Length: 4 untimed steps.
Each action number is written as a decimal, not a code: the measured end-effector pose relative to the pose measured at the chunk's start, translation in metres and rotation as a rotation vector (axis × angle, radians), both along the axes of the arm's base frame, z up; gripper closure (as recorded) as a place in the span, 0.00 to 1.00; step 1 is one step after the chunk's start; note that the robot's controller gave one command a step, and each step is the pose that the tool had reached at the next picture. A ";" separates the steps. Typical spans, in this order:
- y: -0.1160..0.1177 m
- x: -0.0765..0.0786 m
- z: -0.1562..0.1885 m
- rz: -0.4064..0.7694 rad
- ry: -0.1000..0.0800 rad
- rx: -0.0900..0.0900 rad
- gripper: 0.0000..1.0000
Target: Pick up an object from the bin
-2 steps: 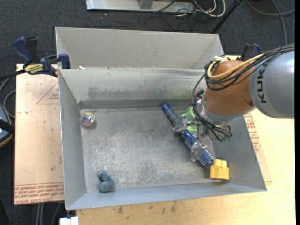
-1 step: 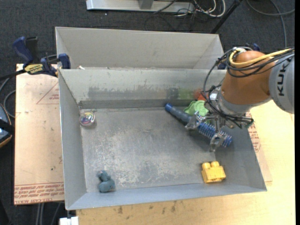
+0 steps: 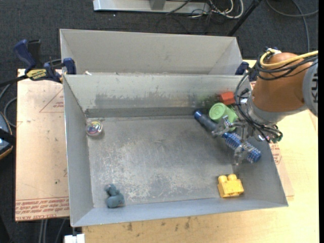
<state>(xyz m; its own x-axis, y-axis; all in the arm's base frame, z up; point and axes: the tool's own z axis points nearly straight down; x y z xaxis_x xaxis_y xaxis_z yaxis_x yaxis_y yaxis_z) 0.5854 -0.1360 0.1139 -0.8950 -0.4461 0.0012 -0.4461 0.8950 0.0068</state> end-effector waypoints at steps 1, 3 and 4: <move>-0.008 -0.071 0.012 -0.151 -0.001 -0.003 0.00; -0.001 -0.100 -0.027 0.492 -0.006 0.016 1.00; 0.000 -0.093 0.114 0.425 -0.016 -0.008 1.00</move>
Offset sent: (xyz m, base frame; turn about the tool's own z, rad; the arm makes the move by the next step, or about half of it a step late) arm -0.0703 -0.0092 0.0126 0.1501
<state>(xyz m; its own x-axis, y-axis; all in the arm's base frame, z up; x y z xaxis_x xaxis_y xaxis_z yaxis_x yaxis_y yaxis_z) 0.4926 -0.1359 0.2274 -0.6317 -0.7752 -0.0063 -0.7752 0.6317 -0.0090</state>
